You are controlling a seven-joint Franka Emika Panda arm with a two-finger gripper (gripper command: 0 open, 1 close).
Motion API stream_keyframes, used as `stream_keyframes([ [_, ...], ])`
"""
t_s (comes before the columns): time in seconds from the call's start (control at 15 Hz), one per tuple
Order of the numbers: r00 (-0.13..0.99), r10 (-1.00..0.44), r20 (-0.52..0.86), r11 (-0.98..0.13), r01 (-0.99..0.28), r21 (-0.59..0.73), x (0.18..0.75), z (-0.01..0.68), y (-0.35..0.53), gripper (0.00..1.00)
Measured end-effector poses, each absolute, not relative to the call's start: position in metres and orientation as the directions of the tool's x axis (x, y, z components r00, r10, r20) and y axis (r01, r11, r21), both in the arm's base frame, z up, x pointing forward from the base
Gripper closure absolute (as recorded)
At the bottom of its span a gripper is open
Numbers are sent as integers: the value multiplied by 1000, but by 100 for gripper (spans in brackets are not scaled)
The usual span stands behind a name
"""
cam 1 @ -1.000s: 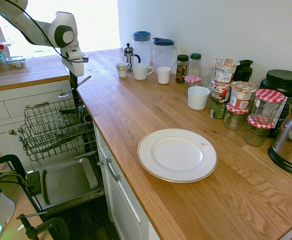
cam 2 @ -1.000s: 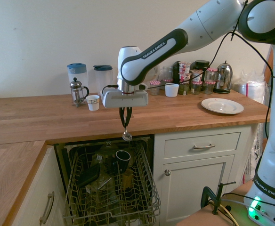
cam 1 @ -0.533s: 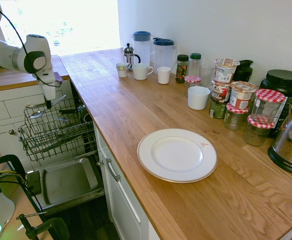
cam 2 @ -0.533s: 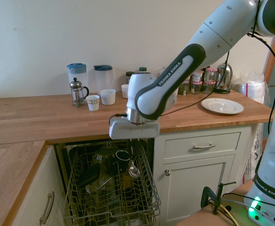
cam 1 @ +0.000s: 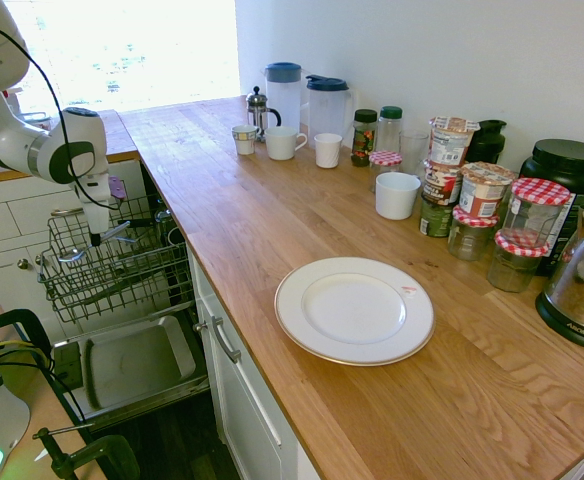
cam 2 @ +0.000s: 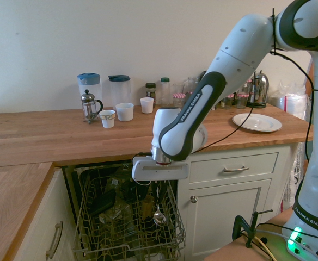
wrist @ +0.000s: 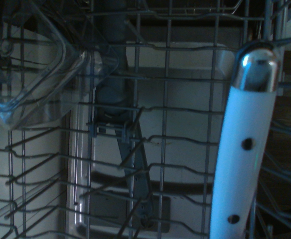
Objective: Put the spoon in the dishwasher
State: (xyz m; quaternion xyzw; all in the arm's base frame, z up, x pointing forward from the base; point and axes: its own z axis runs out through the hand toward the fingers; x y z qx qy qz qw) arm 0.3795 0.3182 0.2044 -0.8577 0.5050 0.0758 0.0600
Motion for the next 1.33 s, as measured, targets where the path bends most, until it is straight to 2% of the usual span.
stream_keyframes([
  [0.6, 467, -849, -248, -497, -865, 73, 433, 129, 313, 100],
  [0.67, 466, -849, -251, -497, -865, 76, 435, 126, 314, 0],
  [1.33, 475, -841, -260, -510, -856, 88, 440, 127, 320, 0],
])
